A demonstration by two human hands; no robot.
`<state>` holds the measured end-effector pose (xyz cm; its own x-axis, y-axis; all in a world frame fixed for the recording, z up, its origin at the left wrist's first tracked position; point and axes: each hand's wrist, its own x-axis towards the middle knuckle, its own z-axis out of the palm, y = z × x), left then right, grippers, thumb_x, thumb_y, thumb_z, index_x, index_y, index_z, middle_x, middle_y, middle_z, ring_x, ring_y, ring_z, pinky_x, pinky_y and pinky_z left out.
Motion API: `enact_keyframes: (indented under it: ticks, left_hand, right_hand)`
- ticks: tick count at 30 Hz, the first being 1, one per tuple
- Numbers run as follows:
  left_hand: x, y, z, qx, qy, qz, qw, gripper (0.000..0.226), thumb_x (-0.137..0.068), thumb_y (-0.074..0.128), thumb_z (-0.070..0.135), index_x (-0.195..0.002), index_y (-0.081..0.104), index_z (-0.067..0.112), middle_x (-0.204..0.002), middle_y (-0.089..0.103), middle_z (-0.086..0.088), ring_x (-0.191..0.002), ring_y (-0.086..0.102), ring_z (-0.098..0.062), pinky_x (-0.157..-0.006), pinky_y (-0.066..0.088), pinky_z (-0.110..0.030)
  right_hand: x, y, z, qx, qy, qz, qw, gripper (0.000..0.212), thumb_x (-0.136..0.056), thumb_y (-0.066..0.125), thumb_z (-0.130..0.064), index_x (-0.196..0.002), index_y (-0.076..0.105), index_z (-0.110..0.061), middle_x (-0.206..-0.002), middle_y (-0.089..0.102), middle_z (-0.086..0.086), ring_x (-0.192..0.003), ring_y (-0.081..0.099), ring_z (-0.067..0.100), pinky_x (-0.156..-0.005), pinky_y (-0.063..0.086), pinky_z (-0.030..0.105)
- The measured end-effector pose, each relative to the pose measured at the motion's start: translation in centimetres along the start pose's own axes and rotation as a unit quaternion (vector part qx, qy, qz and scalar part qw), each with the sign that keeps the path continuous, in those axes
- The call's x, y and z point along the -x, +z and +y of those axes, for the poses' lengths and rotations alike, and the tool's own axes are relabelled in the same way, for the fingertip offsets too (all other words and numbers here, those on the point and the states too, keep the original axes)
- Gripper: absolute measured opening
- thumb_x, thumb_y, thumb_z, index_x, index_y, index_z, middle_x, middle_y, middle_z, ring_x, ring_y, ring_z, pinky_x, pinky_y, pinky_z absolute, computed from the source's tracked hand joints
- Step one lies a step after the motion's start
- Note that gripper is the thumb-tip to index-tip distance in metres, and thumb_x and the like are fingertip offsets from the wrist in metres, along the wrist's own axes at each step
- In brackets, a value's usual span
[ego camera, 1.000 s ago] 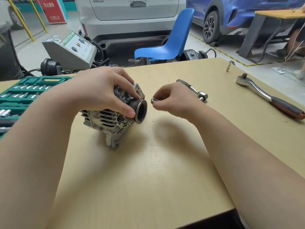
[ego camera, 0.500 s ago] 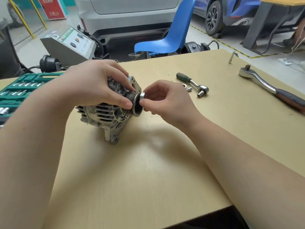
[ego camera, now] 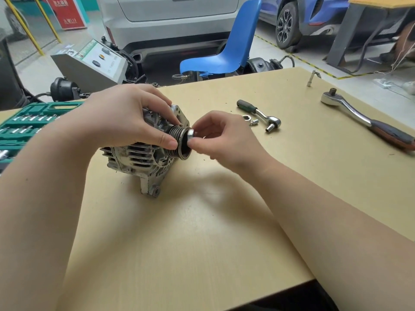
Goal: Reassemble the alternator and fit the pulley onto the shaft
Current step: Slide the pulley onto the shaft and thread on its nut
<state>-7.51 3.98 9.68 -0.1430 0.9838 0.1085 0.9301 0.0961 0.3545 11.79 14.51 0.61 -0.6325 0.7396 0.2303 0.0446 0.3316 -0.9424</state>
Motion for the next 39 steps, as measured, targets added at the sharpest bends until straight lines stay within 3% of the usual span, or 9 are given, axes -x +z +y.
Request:
enact_keyframes:
  ticks: [2,4,7,13,19,23,25,30,39]
  left_hand:
    - [0.0,-0.1,-0.1,0.0,0.001,-0.013,1.0,0.053,-0.049,0.079,0.09,-0.098,0.072,0.07,-0.125,0.054,0.048,-0.12,0.054,0.0,-0.101,0.053,-0.05]
    - [0.0,-0.2,-0.3,-0.001,0.012,-0.023,1.0,0.058,-0.047,0.081,0.095,-0.099,0.072,0.07,-0.126,0.053,0.049,-0.121,0.053,-0.001,-0.104,0.053,-0.052]
    - [0.0,-0.4,-1.3,-0.011,0.051,-0.031,0.998,0.055,-0.049,0.068,0.095,-0.099,0.072,0.072,-0.131,0.053,0.047,-0.123,0.053,0.005,-0.106,0.05,-0.052]
    - [0.6,-1.0,-3.5,0.056,0.095,-0.026,0.994,0.049,-0.066,0.074,0.087,-0.105,0.08,0.058,-0.138,0.061,0.037,-0.123,0.054,0.019,-0.089,0.054,-0.033]
    - [0.6,-0.8,-4.3,0.077,0.109,-0.011,0.991,0.039,-0.075,0.075,0.078,-0.105,0.082,0.054,-0.138,0.065,0.032,-0.123,0.058,0.015,-0.089,0.055,-0.035]
    - [0.4,-0.7,-4.3,0.08,0.115,-0.01,0.99,0.036,-0.077,0.075,0.075,-0.105,0.082,0.054,-0.138,0.066,0.031,-0.123,0.06,0.012,-0.087,0.057,-0.038]
    - [0.5,-0.6,-4.5,0.077,0.12,-0.009,0.99,0.035,-0.078,0.074,0.074,-0.105,0.082,0.054,-0.138,0.066,0.031,-0.123,0.06,0.012,-0.087,0.057,-0.037]
    - [0.5,-0.6,-4.6,0.076,0.122,-0.007,0.99,0.034,-0.078,0.074,0.074,-0.105,0.082,0.054,-0.137,0.066,0.031,-0.124,0.059,0.012,-0.087,0.056,-0.035]
    - [0.5,-0.5,-4.3,0.075,0.113,-0.006,0.991,0.016,-0.084,0.084,0.048,-0.099,0.083,0.052,-0.133,0.067,0.031,-0.124,0.058,0.011,-0.091,0.051,-0.033]
  right_hand:
    - [-0.6,-1.3,-0.1,-0.139,0.078,-0.015,0.987,0.018,-0.081,0.079,-0.007,-0.097,0.073,-0.012,-0.086,0.076,0.006,-0.071,0.069,0.021,-0.059,0.049,0.032]
    - [-1.2,-2.6,-0.2,-0.305,0.141,-0.008,0.942,0.02,-0.086,0.073,-0.007,-0.106,0.07,-0.008,-0.093,0.074,0.013,-0.073,0.068,0.021,-0.061,0.051,0.029]
    - [-1.6,-3.4,0.0,-0.4,0.186,0.037,0.896,0.019,-0.092,0.063,-0.01,-0.111,0.066,-0.008,-0.091,0.069,0.012,-0.069,0.065,0.02,-0.06,0.051,0.026]
    - [-1.3,-2.0,0.2,-0.348,0.25,0.031,0.903,0.015,-0.088,0.062,-0.016,-0.1,0.068,-0.01,-0.075,0.062,0.007,-0.058,0.053,0.017,-0.053,0.043,0.026]
    - [-0.8,-0.6,0.5,-0.163,0.175,-0.021,0.971,0.008,-0.086,0.072,-0.017,-0.081,0.069,-0.011,-0.072,0.059,0.007,-0.057,0.047,0.018,-0.05,0.038,0.027]
    - [-0.3,0.2,0.6,-0.06,0.133,-0.051,0.988,0.012,-0.086,0.071,-0.019,-0.078,0.063,-0.014,-0.062,0.061,0.005,-0.052,0.046,0.018,-0.045,0.036,0.025]
    - [-0.1,0.6,0.5,-0.101,0.159,-0.062,0.98,0.003,-0.087,0.063,-0.012,-0.087,0.066,-0.011,-0.062,0.063,0.007,-0.051,0.049,0.02,-0.044,0.036,0.025]
    - [0.2,0.8,0.4,-0.257,0.237,-0.102,0.931,0.025,-0.095,0.056,-0.003,-0.118,0.064,0.002,-0.076,0.068,0.016,-0.061,0.062,0.024,-0.049,0.046,0.027]
    - [0.4,-1.0,-0.9,-0.111,0.09,-0.132,0.981,0.02,-0.091,0.077,-0.011,-0.103,0.063,-0.002,-0.086,0.076,0.021,-0.072,0.073,0.032,-0.058,0.052,0.032]
